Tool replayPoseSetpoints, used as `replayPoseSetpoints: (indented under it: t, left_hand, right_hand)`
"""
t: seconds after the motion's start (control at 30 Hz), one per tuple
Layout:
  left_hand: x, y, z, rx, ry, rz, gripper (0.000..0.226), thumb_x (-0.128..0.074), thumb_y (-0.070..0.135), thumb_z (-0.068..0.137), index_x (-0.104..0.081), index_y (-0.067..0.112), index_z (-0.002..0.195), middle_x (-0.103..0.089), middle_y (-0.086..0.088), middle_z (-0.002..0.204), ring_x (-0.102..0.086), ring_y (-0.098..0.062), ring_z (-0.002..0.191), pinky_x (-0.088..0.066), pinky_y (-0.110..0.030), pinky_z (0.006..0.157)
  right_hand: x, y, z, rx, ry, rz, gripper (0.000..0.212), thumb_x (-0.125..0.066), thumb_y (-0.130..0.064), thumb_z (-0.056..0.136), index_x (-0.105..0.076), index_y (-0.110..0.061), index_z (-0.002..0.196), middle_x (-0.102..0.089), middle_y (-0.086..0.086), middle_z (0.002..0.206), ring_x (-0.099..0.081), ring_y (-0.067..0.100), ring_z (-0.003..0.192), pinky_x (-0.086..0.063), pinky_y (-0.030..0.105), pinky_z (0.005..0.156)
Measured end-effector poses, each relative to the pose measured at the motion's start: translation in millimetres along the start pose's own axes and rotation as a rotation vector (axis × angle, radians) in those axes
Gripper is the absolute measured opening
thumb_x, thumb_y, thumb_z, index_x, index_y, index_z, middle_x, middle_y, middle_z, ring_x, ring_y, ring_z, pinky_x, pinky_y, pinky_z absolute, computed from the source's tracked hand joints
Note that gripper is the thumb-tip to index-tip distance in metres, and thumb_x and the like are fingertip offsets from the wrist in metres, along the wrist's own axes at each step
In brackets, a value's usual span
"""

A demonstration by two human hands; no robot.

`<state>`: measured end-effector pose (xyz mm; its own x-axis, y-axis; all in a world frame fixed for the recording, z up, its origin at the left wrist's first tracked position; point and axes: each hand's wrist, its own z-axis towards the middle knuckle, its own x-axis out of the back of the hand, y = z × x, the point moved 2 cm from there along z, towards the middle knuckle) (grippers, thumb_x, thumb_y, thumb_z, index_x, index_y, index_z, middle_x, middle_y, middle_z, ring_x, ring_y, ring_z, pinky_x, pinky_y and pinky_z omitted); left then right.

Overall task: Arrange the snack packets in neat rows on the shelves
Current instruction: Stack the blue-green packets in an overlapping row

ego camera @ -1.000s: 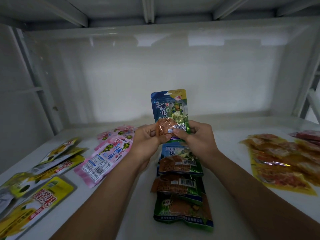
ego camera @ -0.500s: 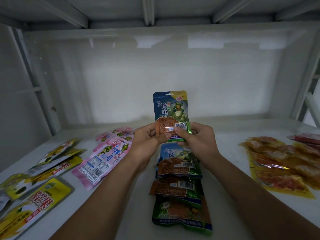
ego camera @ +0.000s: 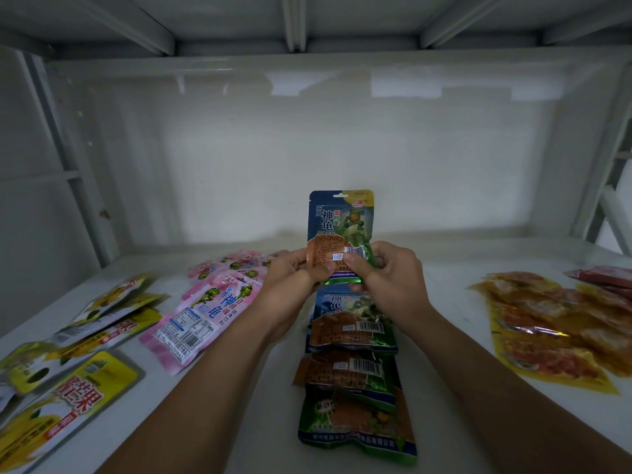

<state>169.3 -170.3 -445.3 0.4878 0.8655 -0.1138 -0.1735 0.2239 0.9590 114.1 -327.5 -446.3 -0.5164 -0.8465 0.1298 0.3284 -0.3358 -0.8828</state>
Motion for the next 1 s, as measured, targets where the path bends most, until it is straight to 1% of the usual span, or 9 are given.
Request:
replayPoseSetpoints:
  t: [0.1,0.2,0.3,0.4,0.5,0.57,0.67,0.87,1.0]
  left_hand:
    - [1.4,-1.7,0.1,0.023,0.001,-0.035,0.017,-0.066,0.008,0.1,-0.075,0.0,0.113,-0.079,-0.013,0.111,-0.073,-0.028,0.111,-0.058,-0.034,0.099]
    - [0.8,-0.4,-0.9,-0.025,0.019,0.021,0.024,-0.066,0.009,0.1,-0.073,-0.001,0.121,-0.079,-0.014,0.114,-0.074,-0.027,0.109,-0.059,-0.03,0.094]
    - [-2.4,2.9,-1.8,-0.052,0.043,0.041,0.024,-0.066,0.006,0.1,-0.074,0.0,0.121,-0.079,-0.011,0.112,-0.076,-0.02,0.102,-0.059,-0.023,0.085]
    - [-3.3,4.7,-1.8,-0.058,0.034,0.03,0.025,-0.065,0.002,0.099,-0.074,0.002,0.123,-0.079,-0.011,0.114,-0.076,-0.019,0.102,-0.06,-0.024,0.088]
    - [-2.7,6.0,-1.8,-0.057,0.044,0.03,0.025,-0.067,0.001,0.098,-0.074,0.001,0.122,-0.079,-0.012,0.112,-0.076,-0.017,0.097,-0.061,-0.025,0.085]
    - [-2.9,5.8,-2.0,-0.045,0.059,0.045,0.025,-0.07,0.001,0.096,-0.075,0.002,0.12,-0.079,-0.012,0.111,-0.075,-0.019,0.099,-0.061,-0.031,0.089]
    - [-2.6,5.1,-1.3,-0.025,0.069,0.048,0.024,-0.074,0.001,0.093,-0.076,0.003,0.117,-0.079,-0.013,0.11,-0.074,-0.023,0.099,-0.06,-0.036,0.094]
    - [-3.7,6.4,-0.1,0.039,0.026,-0.091,0.025,-0.071,0.007,0.096,-0.074,-0.002,0.119,-0.078,-0.017,0.115,-0.074,-0.031,0.11,-0.059,-0.038,0.098]
    - [-2.4,4.4,3.6,0.012,0.08,-0.046,0.023,-0.066,0.012,0.101,-0.075,-0.004,0.115,-0.077,-0.021,0.112,-0.073,-0.036,0.108,-0.058,-0.043,0.101]
  right_hand:
    - [-0.1,-2.4,-1.0,0.005,-0.012,0.003,0.025,-0.082,-0.021,0.089,-0.069,0.0,0.089,-0.072,0.008,0.079,-0.073,0.011,0.063,-0.061,0.027,0.058]
    - [-0.6,-4.5,-2.5,0.001,-0.024,0.004,0.023,-0.082,-0.024,0.088,-0.068,-0.009,0.081,-0.07,-0.007,0.066,-0.069,0.009,0.057,-0.06,0.03,0.056]
    - [0.0,-5.1,-1.3,0.004,0.002,0.046,0.017,-0.08,-0.027,0.091,-0.074,-0.011,0.092,-0.077,-0.001,0.079,-0.075,0.015,0.067,-0.063,0.042,0.063]
    - [-2.1,-6.7,-5.0,0.066,0.011,-0.012,0.02,-0.074,-0.032,0.096,-0.078,-0.013,0.09,-0.078,0.002,0.079,-0.076,0.019,0.072,-0.063,0.05,0.071]
    - [-3.8,-9.2,-8.6,0.122,0.008,-0.028,0.019,-0.07,-0.031,0.099,-0.078,-0.015,0.091,-0.078,-0.001,0.081,-0.075,0.017,0.076,-0.063,0.048,0.073]
    - [-2.8,-9.8,-6.4,0.109,0.008,-0.006,0.01,-0.07,-0.026,0.099,-0.076,-0.017,0.097,-0.078,-0.002,0.088,-0.075,0.017,0.084,-0.062,0.048,0.079]
    - [-1.1,-9.4,-2.8,0.066,-0.003,0.043,0.005,-0.071,-0.021,0.098,-0.073,-0.019,0.095,-0.077,0.002,0.089,-0.075,0.022,0.086,-0.062,0.05,0.082]
    - [-0.2,-6.5,-1.3,0.033,0.016,0.063,0.011,-0.072,-0.017,0.098,-0.075,-0.007,0.093,-0.077,0.009,0.085,-0.076,0.027,0.081,-0.062,0.045,0.071]
    - [-2.0,-6.4,-2.0,0.052,-0.008,0.05,0.013,-0.073,-0.016,0.097,-0.075,-0.005,0.093,-0.077,0.009,0.084,-0.076,0.024,0.079,-0.063,0.044,0.069]
